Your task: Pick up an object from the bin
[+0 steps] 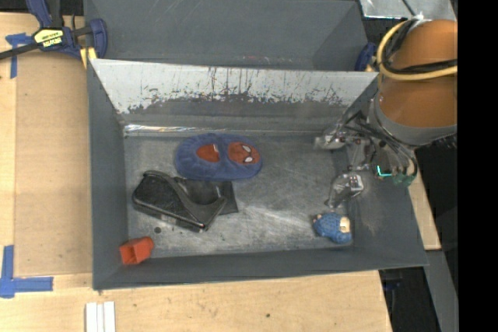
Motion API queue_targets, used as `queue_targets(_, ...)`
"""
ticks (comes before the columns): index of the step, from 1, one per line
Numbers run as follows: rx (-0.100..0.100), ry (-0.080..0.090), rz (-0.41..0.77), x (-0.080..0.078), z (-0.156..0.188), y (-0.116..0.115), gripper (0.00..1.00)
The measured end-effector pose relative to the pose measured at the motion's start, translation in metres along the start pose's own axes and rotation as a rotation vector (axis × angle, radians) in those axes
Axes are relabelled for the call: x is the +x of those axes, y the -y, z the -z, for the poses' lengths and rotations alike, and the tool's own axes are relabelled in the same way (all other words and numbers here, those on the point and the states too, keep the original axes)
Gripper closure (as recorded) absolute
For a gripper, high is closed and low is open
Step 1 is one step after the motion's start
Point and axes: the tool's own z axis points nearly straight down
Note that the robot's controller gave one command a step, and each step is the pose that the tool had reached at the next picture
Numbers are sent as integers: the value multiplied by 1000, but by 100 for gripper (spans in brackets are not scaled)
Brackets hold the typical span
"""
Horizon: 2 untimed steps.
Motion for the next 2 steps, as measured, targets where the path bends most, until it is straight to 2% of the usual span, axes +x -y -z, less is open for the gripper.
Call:
queue_targets(1,0,3,352,-52,-120,-19,0)
queue_targets(2,-3,14,161,-108,-111,-90,0)
